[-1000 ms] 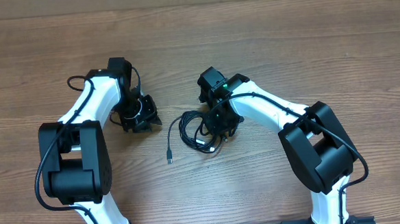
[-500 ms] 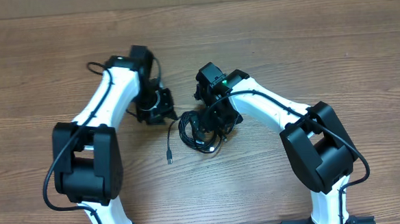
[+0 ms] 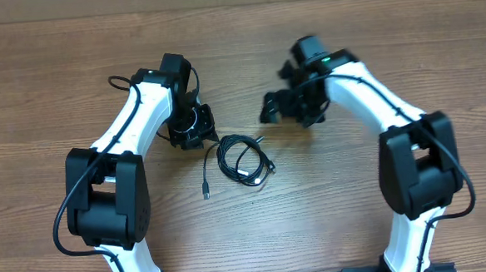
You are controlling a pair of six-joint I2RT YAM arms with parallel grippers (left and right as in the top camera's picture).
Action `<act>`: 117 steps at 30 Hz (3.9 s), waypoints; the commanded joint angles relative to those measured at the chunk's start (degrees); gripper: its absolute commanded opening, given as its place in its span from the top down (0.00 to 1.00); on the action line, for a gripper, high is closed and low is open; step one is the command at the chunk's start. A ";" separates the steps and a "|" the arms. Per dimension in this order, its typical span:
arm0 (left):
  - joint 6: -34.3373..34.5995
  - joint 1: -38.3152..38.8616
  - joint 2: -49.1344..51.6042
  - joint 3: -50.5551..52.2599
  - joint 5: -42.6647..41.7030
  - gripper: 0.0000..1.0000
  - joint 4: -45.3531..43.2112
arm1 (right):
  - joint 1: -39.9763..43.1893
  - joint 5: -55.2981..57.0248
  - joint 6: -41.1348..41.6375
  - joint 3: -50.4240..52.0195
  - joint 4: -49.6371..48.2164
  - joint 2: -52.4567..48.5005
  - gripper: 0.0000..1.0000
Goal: Untangle cables
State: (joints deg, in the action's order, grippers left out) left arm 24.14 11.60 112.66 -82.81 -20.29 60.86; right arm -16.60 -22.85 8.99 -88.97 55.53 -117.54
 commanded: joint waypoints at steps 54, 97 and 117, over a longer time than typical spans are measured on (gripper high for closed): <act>7.21 7.91 0.48 6.58 8.15 0.60 -0.85 | 1.64 -7.91 -0.50 -0.55 11.58 2.14 0.41; 9.77 7.93 0.48 6.69 2.67 0.65 -8.61 | -11.06 -1.84 13.77 11.93 -3.48 2.12 0.81; 13.22 8.31 0.48 12.72 2.12 0.76 -15.41 | -11.69 -1.79 13.75 11.93 -4.28 2.12 0.82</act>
State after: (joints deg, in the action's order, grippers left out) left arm 36.18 19.53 112.68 -70.96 -18.02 46.17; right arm -27.90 -24.84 22.50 -77.54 51.51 -117.21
